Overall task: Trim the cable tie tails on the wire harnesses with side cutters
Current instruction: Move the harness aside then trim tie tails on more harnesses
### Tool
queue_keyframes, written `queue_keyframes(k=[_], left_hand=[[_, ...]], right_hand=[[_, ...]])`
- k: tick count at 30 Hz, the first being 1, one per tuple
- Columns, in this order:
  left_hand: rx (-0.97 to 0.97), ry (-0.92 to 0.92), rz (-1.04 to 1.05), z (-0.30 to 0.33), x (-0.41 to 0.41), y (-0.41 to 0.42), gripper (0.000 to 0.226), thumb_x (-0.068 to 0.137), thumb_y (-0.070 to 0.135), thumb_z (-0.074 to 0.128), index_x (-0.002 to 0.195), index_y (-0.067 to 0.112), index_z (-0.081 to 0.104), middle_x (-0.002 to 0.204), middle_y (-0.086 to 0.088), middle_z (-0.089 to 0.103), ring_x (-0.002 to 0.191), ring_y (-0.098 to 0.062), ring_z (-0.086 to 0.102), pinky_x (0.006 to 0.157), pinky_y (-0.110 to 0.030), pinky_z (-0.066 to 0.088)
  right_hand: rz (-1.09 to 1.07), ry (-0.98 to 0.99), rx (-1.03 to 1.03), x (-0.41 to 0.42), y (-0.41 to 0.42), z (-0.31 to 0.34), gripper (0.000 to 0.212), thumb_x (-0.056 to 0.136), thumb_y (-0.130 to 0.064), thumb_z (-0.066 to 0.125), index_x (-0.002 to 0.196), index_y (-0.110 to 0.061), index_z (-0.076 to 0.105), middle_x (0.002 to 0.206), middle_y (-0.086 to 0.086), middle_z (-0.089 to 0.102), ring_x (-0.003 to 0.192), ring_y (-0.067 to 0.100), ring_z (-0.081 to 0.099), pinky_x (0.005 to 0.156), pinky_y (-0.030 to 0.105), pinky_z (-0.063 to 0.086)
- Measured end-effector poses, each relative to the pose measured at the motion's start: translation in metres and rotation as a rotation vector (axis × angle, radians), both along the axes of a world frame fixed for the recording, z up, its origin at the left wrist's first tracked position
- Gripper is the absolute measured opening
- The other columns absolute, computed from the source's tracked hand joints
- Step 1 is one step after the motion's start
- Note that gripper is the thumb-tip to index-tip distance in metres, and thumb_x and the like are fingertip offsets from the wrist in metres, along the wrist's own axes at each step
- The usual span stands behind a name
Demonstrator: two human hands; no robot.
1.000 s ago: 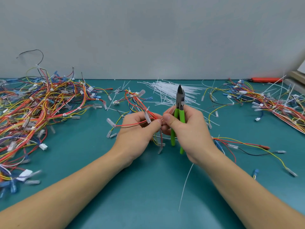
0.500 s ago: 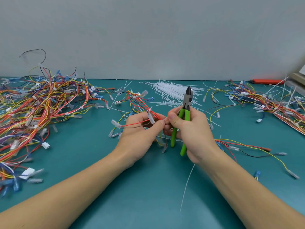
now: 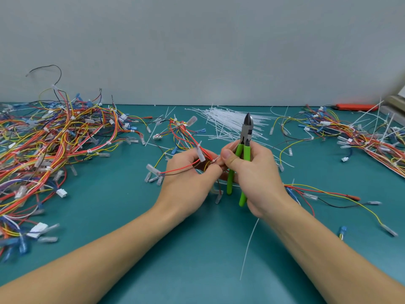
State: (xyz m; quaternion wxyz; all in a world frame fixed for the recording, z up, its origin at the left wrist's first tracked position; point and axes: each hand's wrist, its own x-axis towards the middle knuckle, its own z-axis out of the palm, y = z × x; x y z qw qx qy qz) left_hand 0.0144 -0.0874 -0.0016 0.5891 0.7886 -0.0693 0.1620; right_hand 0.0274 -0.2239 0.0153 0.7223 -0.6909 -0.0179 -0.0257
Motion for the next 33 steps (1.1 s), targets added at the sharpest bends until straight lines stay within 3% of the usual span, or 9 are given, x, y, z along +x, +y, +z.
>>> queue_keyframes(k=[4,9,15,17,20,23,27,31,33], left_hand=[[0.005,-0.027,-0.019,0.000,0.001,0.002,0.012,0.083,0.013,0.068,0.081,0.018,0.079,0.078,0.007,0.076,0.078,-0.003,0.069,0.069,-0.014,0.049],[-0.220,0.049,-0.113,-0.009,0.007,0.005,0.011,0.091,0.007,0.071,0.095,0.015,0.078,0.088,0.000,0.079,0.084,-0.008,0.073,0.074,-0.019,0.053],[-0.347,0.075,-0.182,-0.011,0.009,0.007,0.011,0.095,0.008,0.072,0.098,0.017,0.079,0.092,0.002,0.079,0.082,-0.008,0.069,0.066,-0.027,0.056],[-0.429,0.112,-0.178,-0.010,0.010,0.006,0.009,0.093,0.008,0.073,0.097,0.014,0.079,0.090,-0.002,0.078,0.083,-0.011,0.068,0.071,-0.028,0.055],[-0.519,0.149,-0.152,-0.010,0.012,0.008,0.009,0.092,0.010,0.073,0.098,0.012,0.079,0.102,-0.014,0.078,0.094,-0.020,0.068,0.081,-0.041,0.053],[-0.567,0.151,-0.164,-0.009,0.013,0.011,0.010,0.095,0.007,0.068,0.098,0.012,0.076,0.103,-0.013,0.078,0.099,-0.021,0.071,0.075,-0.036,0.055],[-0.608,0.157,-0.167,-0.011,0.014,0.012,0.010,0.094,0.008,0.068,0.098,0.013,0.076,0.101,-0.013,0.078,0.099,-0.023,0.071,0.072,-0.032,0.057],[-0.634,0.165,-0.150,-0.012,0.016,0.013,0.010,0.095,0.008,0.067,0.102,0.007,0.074,0.096,-0.008,0.078,0.096,-0.021,0.073,0.069,-0.030,0.057],[-0.648,0.173,-0.134,-0.012,0.016,0.013,0.011,0.095,0.005,0.067,0.104,0.004,0.073,0.096,-0.010,0.078,0.094,-0.022,0.074,0.069,-0.030,0.058]], right_hand=[[-0.011,0.027,0.030,0.002,0.001,0.001,0.018,0.100,-0.002,0.063,0.086,-0.014,0.063,0.073,0.003,0.071,0.071,0.018,0.067,0.070,0.037,0.062],[0.012,0.075,0.109,0.003,-0.003,0.002,0.006,0.100,-0.007,0.065,0.095,-0.009,0.065,0.075,0.003,0.072,0.072,0.018,0.067,0.085,0.054,0.061],[0.032,0.152,0.207,0.005,-0.008,0.009,0.008,0.100,-0.018,0.067,0.094,-0.013,0.069,0.079,0.004,0.071,0.069,0.016,0.062,0.083,0.049,0.062],[0.031,0.154,0.209,0.005,-0.010,0.011,0.012,0.099,-0.023,0.069,0.095,-0.012,0.069,0.078,0.003,0.071,0.068,0.015,0.062,0.082,0.048,0.062],[0.028,0.140,0.197,0.008,-0.019,0.018,0.019,0.097,-0.027,0.071,0.101,-0.008,0.070,0.078,0.005,0.073,0.065,0.015,0.062,0.075,0.043,0.063],[-0.017,0.030,0.000,0.012,-0.032,0.021,0.016,0.097,-0.027,0.070,0.098,-0.011,0.072,0.075,0.004,0.073,0.061,0.014,0.058,0.066,0.039,0.058],[0.100,-0.147,-0.629,0.016,-0.047,0.016,0.025,0.094,-0.041,0.069,0.088,-0.017,0.071,0.077,0.017,0.063,0.063,0.014,0.046,0.063,0.038,0.042],[0.206,-0.195,-0.823,0.015,-0.049,0.012,0.024,0.094,-0.046,0.068,0.087,-0.023,0.071,0.061,-0.006,0.050,0.057,0.009,0.041,0.057,0.031,0.036],[0.203,-0.224,-0.890,0.015,-0.050,0.012,0.027,0.094,-0.047,0.067,0.086,-0.022,0.069,0.060,-0.009,0.048,0.055,0.008,0.040,0.054,0.030,0.035]])
